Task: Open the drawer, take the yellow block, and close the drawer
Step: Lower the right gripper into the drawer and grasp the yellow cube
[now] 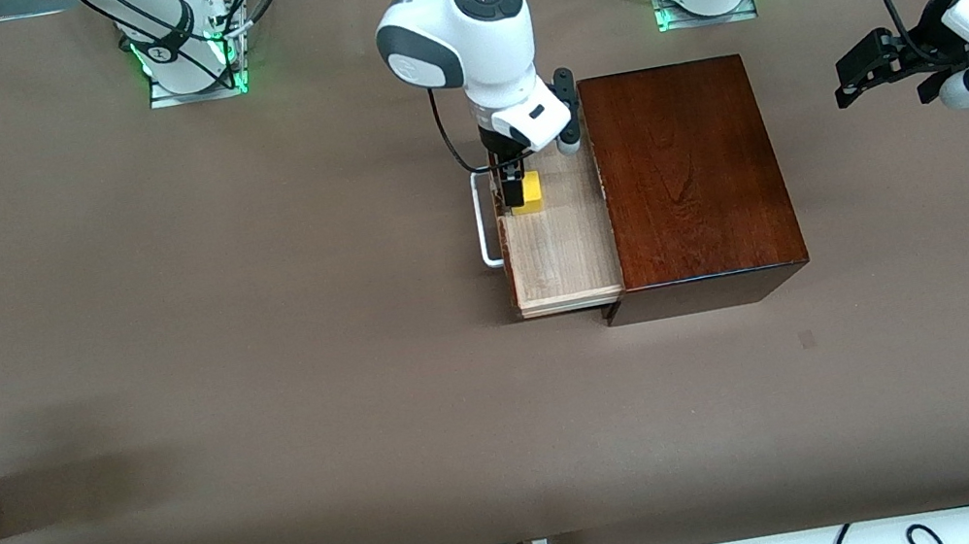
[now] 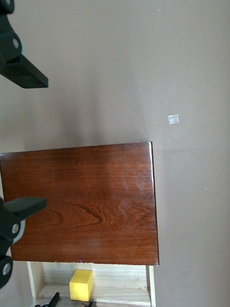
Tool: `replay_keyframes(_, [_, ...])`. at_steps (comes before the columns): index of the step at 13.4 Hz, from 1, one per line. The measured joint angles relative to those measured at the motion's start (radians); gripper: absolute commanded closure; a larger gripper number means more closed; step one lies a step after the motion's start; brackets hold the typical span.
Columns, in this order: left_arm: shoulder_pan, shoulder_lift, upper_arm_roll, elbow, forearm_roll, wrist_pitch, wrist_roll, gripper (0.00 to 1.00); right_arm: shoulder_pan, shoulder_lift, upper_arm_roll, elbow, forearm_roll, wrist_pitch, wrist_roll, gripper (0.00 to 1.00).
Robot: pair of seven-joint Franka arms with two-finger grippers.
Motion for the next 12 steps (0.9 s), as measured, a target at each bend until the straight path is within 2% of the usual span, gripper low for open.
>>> replay_keyframes(4, [0.000, -0.001, -0.013, 0.000, 0.078, -0.010, 0.025, 0.00, 0.010, 0.055, 0.000, 0.057, -0.014, 0.000, 0.000, 0.02])
replay_keyframes(5, [0.000, -0.002, -0.015, 0.000, 0.083, -0.010, 0.026, 0.00, 0.010, 0.059, -0.001, 0.063, -0.015, 0.000, 0.000, 0.06])
replay_keyframes(7, [0.000, -0.003, -0.016, 0.000, 0.088, -0.011, 0.027, 0.00, 0.010, 0.064, -0.001, 0.064, -0.035, 0.000, -0.001, 0.25])
replay_keyframes(8, [0.000, -0.003, -0.016, 0.000, 0.088, -0.011, 0.027, 0.00, 0.010, 0.066, -0.001, 0.064, -0.043, 0.000, -0.001, 0.44])
replay_keyframes(9, [0.000, -0.003, -0.016, 0.000, 0.088, -0.011, 0.027, 0.00, 0.011, 0.068, -0.001, 0.064, -0.052, 0.000, -0.001, 0.68])
replay_keyframes(11, [0.000, -0.004, -0.016, 0.000, 0.088, -0.012, 0.027, 0.00, 0.012, 0.069, -0.001, 0.064, -0.065, -0.002, -0.001, 0.87])
replay_keyframes(12, [0.000, -0.004, -0.016, 0.000, 0.088, -0.012, 0.027, 0.00, 0.014, 0.069, -0.001, 0.065, -0.067, -0.002, -0.001, 0.89])
